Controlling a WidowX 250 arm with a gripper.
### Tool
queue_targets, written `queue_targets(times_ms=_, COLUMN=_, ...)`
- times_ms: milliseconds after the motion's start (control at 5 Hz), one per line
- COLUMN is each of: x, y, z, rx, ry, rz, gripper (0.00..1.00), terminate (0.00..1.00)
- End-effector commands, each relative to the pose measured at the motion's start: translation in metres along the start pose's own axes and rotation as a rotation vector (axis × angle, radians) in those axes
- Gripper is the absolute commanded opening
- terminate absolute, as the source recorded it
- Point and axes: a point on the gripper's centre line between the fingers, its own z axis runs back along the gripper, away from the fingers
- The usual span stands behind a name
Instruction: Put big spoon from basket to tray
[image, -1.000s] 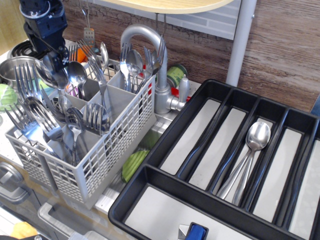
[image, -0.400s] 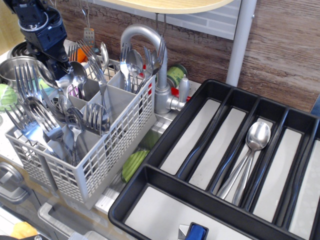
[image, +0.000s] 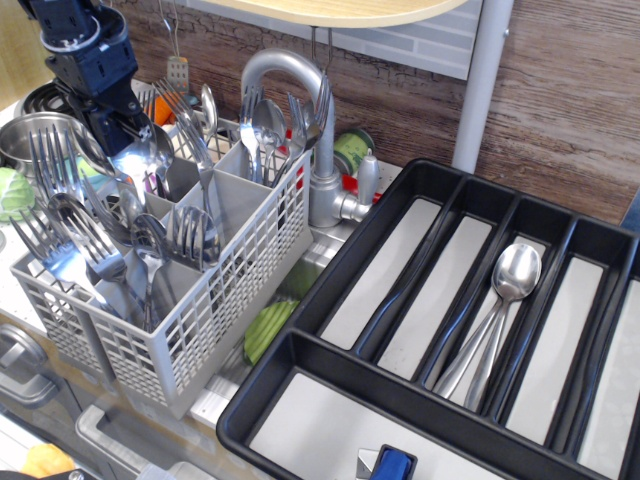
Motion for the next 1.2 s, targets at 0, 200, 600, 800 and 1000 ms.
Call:
queue_targets(times_ms=0, x=0.025, y=-0.006, z=0.042, rx=0.045, ry=-0.012, rz=0.034, gripper=0.00, terminate=0.00)
queue_targets(times_ms=200, x=0.039, y=-0.013, z=0.078, rx=0.098, ry=0.045, rz=0.031, gripper=0.00, terminate=0.00)
queue_targets(times_ms=600, x=0.057, y=-0.057, z=0.149, rx=0.351, ry=0.119, rz=0.065, gripper=0.00, terminate=0.00)
queue_targets(times_ms=800, x=0.069, y=-0.088, z=0.161, rx=0.348, ry=0.090, rz=0.130, gripper=0.00, terminate=0.00)
queue_targets(times_ms=1000, x=0.089, y=-0.127, z=0.153, rx=0.352, ry=0.023, rz=0.185, gripper=0.00, terminate=0.00)
